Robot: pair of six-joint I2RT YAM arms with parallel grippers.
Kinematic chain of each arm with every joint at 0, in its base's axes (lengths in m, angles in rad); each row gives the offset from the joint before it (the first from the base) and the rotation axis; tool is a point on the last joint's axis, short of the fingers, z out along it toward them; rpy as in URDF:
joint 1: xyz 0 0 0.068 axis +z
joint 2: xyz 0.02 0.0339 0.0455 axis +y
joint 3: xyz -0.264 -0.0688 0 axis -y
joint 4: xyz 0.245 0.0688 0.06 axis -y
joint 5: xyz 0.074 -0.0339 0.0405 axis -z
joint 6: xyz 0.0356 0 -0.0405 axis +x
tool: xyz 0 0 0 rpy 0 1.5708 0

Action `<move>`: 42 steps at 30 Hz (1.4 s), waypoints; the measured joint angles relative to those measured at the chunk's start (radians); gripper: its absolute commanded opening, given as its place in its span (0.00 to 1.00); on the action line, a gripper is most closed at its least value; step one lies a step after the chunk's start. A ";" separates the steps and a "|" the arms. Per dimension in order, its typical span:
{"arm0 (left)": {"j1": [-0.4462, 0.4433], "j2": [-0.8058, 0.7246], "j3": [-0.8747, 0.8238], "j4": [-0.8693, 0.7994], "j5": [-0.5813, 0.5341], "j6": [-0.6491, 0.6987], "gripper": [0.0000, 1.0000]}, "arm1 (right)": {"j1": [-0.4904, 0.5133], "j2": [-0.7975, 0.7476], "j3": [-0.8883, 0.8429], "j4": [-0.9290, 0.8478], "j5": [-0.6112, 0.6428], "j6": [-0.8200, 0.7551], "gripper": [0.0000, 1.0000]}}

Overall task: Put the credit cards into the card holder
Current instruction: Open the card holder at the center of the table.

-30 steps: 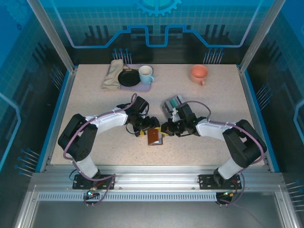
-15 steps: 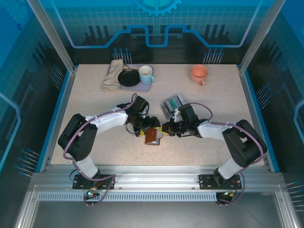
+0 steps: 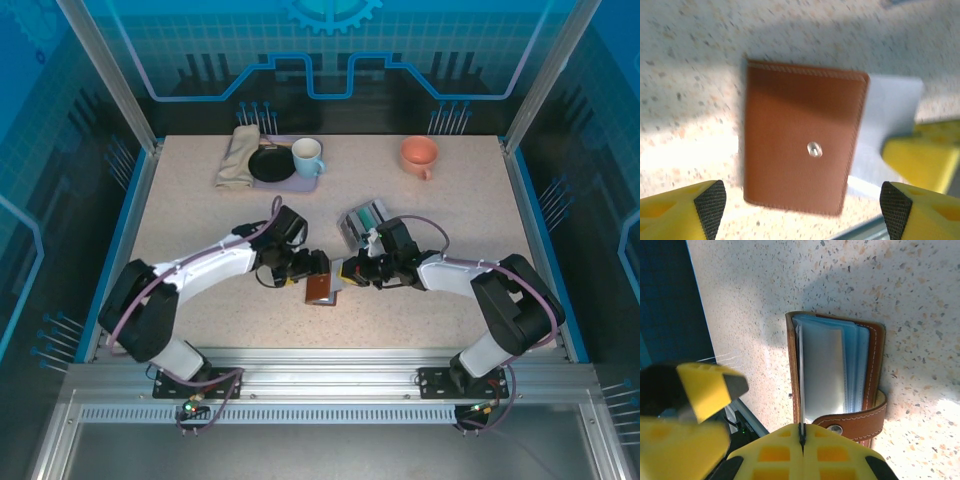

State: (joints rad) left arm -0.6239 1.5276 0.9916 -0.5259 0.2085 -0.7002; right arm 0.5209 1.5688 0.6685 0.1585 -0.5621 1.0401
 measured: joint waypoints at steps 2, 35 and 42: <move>-0.059 -0.045 -0.026 -0.001 -0.045 0.039 0.84 | 0.000 0.000 0.000 0.000 0.000 0.000 0.00; -0.441 0.149 0.051 -0.046 -0.729 0.393 0.36 | -0.007 0.010 0.052 -0.048 -0.004 -0.021 0.00; -0.441 0.149 0.051 -0.047 -0.746 0.394 0.10 | -0.007 0.014 0.056 -0.054 -0.003 -0.021 0.00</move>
State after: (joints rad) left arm -1.0653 1.6768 1.0431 -0.5728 -0.5373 -0.3058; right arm 0.5140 1.5829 0.7250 0.1047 -0.5655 1.0195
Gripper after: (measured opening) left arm 0.162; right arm 0.053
